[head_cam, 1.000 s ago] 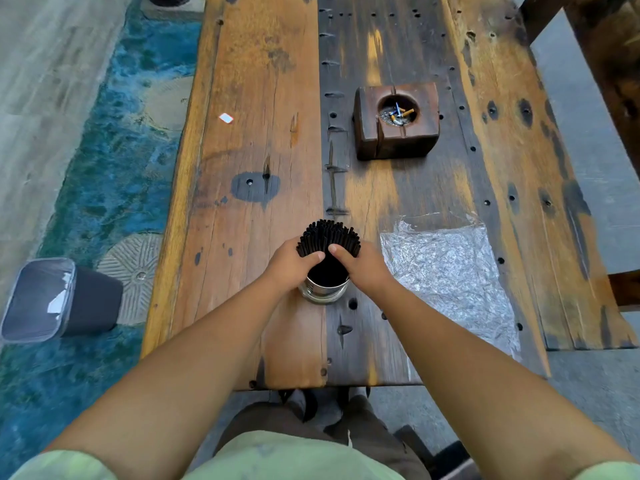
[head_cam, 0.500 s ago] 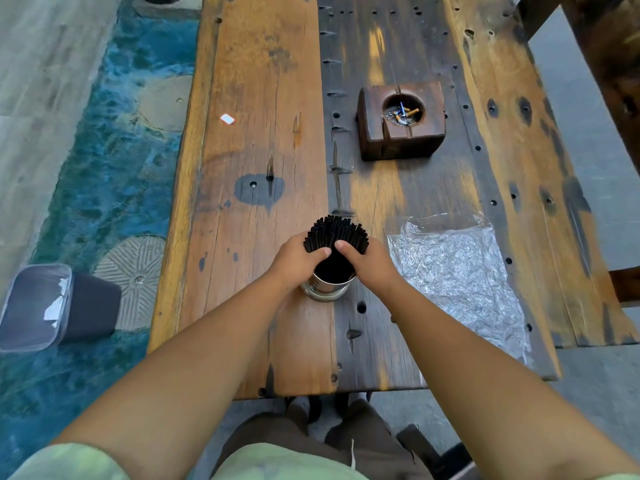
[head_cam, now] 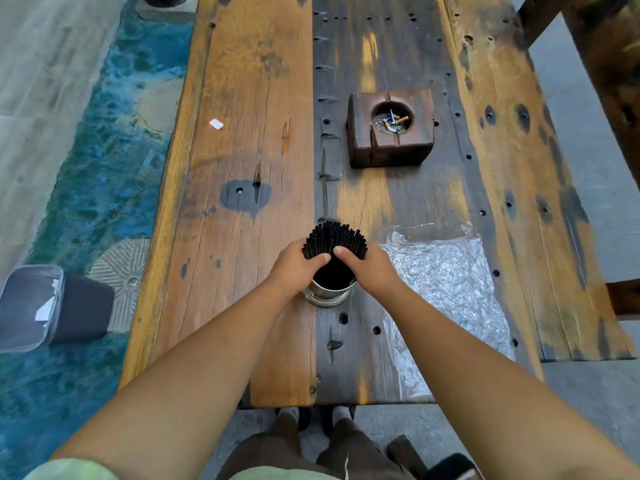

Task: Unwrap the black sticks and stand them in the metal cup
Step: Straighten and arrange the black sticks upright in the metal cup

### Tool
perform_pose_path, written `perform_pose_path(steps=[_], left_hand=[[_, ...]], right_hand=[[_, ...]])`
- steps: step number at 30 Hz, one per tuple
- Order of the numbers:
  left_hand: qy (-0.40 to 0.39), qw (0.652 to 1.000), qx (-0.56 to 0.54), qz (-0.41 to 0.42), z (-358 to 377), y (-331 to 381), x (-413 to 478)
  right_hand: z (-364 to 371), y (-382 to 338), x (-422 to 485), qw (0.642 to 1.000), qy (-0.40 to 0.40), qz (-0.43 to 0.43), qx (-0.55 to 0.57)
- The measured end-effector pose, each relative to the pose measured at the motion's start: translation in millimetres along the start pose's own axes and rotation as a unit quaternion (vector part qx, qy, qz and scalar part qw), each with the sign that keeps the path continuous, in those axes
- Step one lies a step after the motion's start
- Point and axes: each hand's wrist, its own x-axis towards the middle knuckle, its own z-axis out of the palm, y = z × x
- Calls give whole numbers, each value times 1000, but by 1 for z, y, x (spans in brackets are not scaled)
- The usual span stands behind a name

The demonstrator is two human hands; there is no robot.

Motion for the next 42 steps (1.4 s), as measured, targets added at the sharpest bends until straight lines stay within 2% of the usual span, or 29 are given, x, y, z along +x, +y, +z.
perform_pose_path(steps=[5, 9, 12, 20, 24, 26, 30, 33, 36, 42], left_hand=[[-12, 995, -78, -60, 0, 9, -5], [-12, 991, -112, -69, 0, 9, -16], [-4, 992, -114, -59, 1, 11, -25], [29, 998, -26, -50, -2, 13, -63], [65, 990, -99, -80, 1, 9, -85], [83, 989, -97, -77, 3, 2, -96], [127, 990, -6, -61, 8, -14, -116], [128, 990, 49, -39, 17, -23, -130], [104, 991, 81, -29, 25, -34, -140], [0, 987, 161, 4, 27, -66, -142]], right_hand=[[-1, 0, 1, 1000, -17, 5, 23], [-8, 1, -3, 999, -43, 10, 32], [-18, 3, -9, 998, -59, 13, 22], [-39, 6, -44, 998, -55, 3, -8], [-47, 12, -63, 999, -39, -20, 17], [-48, 18, -73, 999, -33, -34, 23], [-51, 34, -96, 996, 9, -83, -1], [-53, 52, -109, 995, 21, -98, -26], [-51, 70, -121, 994, 12, -88, -64], [-40, 101, -145, 989, 6, -23, -149]])
